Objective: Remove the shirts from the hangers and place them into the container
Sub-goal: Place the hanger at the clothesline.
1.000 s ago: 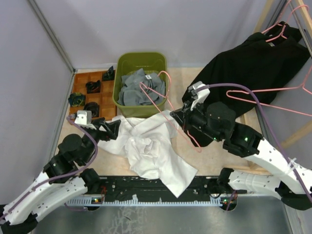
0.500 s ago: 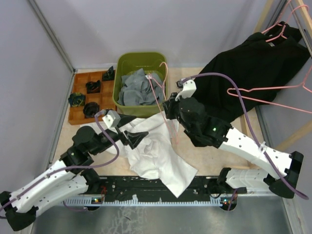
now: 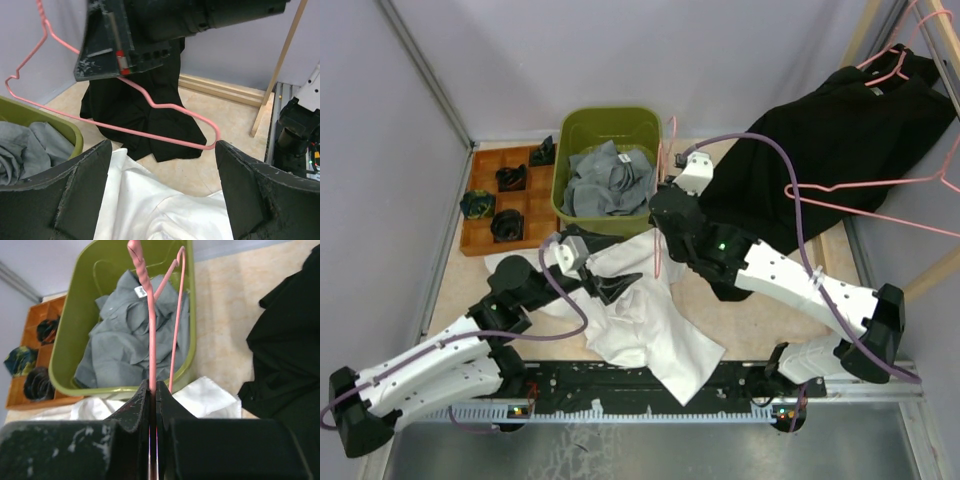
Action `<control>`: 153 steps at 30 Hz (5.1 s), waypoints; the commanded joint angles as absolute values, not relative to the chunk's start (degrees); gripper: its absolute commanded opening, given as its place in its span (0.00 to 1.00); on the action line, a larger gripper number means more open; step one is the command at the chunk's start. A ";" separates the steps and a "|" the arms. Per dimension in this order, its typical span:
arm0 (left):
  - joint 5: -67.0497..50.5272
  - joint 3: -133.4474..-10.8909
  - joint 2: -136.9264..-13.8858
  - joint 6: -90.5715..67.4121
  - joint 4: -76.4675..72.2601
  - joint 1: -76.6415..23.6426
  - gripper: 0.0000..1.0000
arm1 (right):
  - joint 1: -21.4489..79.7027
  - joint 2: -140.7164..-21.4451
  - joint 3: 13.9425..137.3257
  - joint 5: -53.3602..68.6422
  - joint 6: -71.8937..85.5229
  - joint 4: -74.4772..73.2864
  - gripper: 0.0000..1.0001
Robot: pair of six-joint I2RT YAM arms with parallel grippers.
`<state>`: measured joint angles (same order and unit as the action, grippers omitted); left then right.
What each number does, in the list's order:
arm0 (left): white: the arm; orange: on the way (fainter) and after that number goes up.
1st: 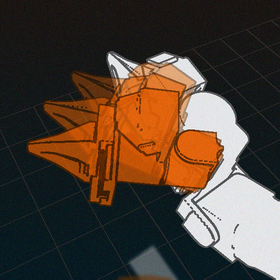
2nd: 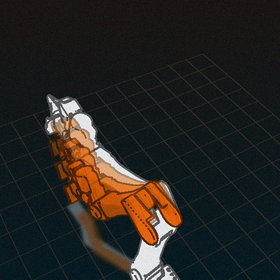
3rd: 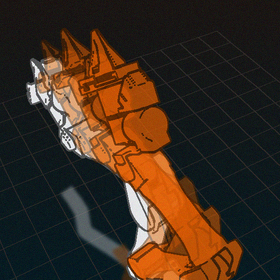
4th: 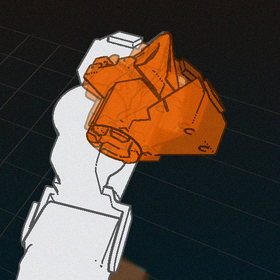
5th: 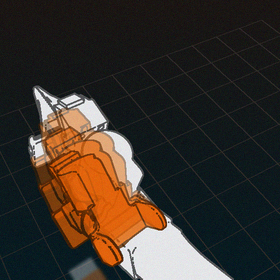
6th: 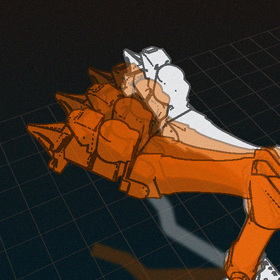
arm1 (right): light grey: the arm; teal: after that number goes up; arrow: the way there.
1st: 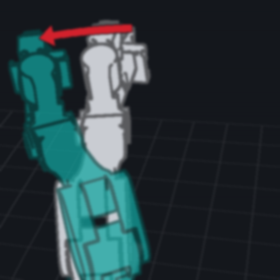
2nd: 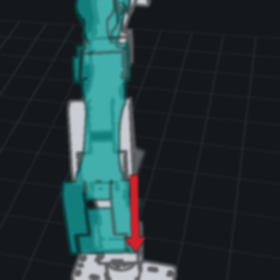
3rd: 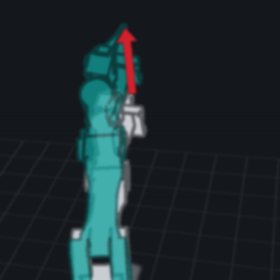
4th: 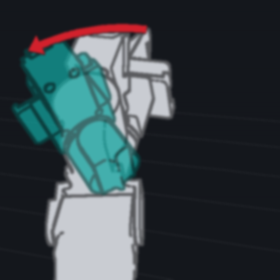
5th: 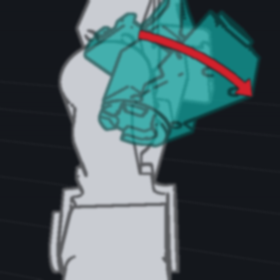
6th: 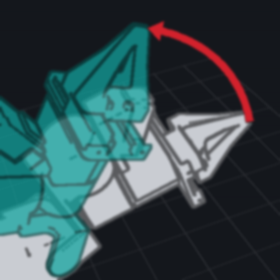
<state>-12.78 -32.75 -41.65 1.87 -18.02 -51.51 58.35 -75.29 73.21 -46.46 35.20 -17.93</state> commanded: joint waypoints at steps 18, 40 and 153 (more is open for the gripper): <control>31.57 -32.76 -58.74 19.30 -41.48 -73.76 0.74 | 58.47 -79.28 80.26 -63.63 46.07 -21.72 0.00; 33.18 -34.75 -60.76 17.71 -40.57 -74.54 0.15 | 58.48 -77.72 78.24 -60.14 43.00 -18.90 0.00; 4.33 -64.17 -53.04 0.87 2.57 -63.13 0.00 | 58.45 -41.14 22.86 30.96 -10.78 12.64 0.99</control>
<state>12.36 -63.92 -51.22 1.52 10.04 -67.46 58.02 -41.06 22.48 29.54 -11.79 8.69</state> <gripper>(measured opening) 0.027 0.990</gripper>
